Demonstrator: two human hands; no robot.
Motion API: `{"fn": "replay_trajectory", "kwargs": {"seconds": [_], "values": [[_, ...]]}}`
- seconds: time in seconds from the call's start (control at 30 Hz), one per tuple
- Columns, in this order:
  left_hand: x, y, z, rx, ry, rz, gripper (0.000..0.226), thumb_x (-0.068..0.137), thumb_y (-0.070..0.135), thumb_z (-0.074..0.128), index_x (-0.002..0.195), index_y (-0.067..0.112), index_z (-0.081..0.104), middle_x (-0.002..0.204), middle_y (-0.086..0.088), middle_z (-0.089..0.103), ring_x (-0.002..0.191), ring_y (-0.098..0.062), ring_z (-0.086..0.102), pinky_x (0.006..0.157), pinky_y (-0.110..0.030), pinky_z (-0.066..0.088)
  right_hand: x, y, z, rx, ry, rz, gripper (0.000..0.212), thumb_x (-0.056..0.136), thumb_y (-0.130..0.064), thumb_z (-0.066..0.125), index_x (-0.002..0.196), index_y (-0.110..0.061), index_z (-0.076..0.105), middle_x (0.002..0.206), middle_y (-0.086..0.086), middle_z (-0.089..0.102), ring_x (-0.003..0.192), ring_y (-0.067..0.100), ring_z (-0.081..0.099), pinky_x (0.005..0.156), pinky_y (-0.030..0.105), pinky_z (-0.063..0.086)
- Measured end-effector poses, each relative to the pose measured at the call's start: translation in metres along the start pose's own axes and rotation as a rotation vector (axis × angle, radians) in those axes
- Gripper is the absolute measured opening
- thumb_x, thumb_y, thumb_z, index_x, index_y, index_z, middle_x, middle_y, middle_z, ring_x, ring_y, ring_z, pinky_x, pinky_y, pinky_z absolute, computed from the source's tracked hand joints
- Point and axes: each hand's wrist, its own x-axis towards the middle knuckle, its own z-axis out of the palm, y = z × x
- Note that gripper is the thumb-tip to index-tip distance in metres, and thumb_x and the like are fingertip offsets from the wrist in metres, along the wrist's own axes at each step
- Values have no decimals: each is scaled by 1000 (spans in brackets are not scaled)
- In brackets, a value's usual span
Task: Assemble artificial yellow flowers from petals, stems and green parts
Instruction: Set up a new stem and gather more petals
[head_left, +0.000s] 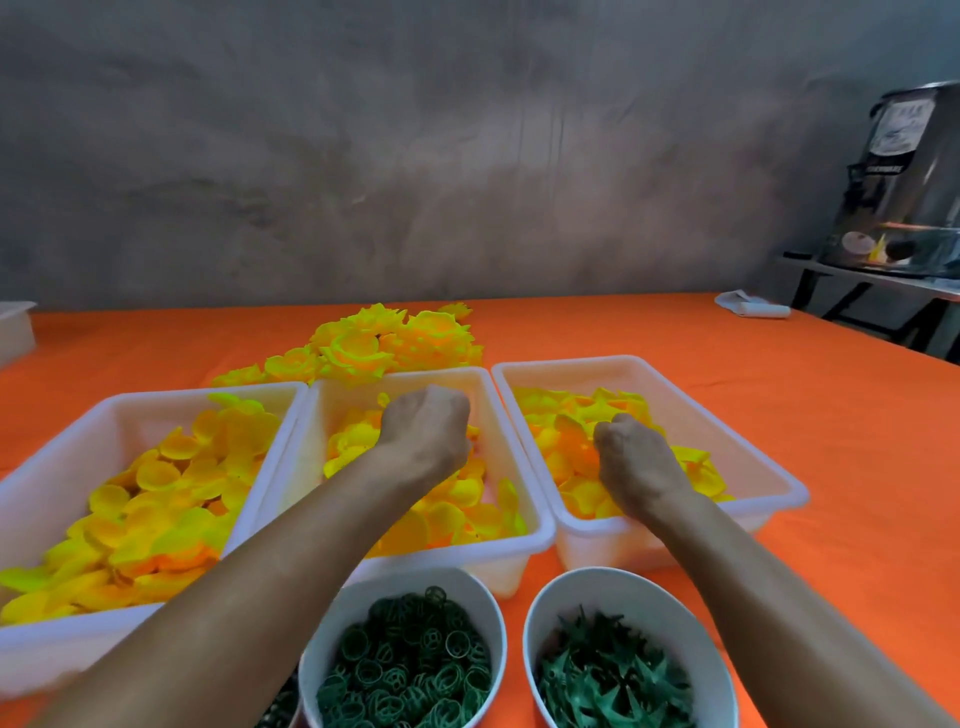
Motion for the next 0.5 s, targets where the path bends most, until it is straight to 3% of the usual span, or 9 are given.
{"fn": "replay_trajectory", "kwargs": {"seconds": [0.1,0.27,0.37,0.5], "values": [[3,15,7,-127,136,27,27,91,33,58,110,14,60,112,-11,65,107,-33,59,80,-36,47,-2,1,0,34,83,79,20,88,-4,45,100,1,60,109,22,57,100,39,59,77,40,42],[5,30,30,-460,301,66,28,93,32,56,110,11,61,101,-11,66,96,-33,60,77,-38,43,-3,8,-2,325,294,228,16,85,-5,53,85,7,63,95,33,61,91,47,57,69,43,35],[3,29,40,-644,368,52,23,92,25,59,101,6,66,94,-13,68,85,-33,62,73,-38,45,3,18,-4,541,305,355,17,84,-7,56,83,4,68,87,30,66,89,44,61,76,42,43],[2,31,43,-748,425,42,19,91,21,60,92,3,67,86,-15,67,78,-32,61,68,-39,46,4,16,-6,872,285,423,9,84,-7,63,80,0,67,74,19,69,79,37,69,80,50,53]]}}
